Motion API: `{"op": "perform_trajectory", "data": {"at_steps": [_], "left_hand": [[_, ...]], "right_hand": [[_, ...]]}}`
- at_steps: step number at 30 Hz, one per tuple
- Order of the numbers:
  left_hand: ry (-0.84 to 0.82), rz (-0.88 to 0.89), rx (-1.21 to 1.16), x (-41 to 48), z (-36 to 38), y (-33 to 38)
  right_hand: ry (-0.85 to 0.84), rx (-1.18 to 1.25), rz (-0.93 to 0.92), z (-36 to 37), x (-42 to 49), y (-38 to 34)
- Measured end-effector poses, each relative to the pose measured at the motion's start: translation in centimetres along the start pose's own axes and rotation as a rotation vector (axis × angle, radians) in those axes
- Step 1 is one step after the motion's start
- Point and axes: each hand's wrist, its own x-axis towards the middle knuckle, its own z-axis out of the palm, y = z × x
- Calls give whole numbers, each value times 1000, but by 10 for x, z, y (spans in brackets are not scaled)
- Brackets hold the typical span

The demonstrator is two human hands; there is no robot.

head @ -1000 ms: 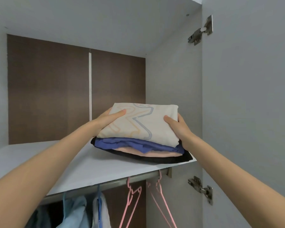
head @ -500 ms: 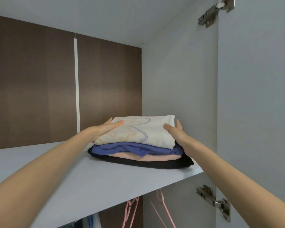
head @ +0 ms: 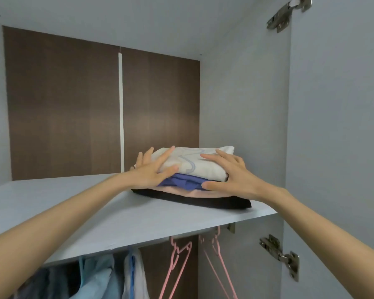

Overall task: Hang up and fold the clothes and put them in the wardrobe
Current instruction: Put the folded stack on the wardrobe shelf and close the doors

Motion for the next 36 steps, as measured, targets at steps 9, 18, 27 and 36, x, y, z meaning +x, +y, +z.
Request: {"op": "perform_trajectory", "data": {"at_steps": [9, 18, 27, 36], "left_hand": [[-96, 113, 376, -25, 16, -4], [-73, 72, 530, 15, 27, -20], [-151, 29, 403, 82, 36, -44], [-178, -24, 420, 143, 50, -55]], "right_hand": [[-113, -348, -93, 1, -7, 9], [-30, -518, -52, 13, 8, -6], [34, -649, 49, 49, 57, -13], [49, -771, 146, 73, 103, -8]]}}
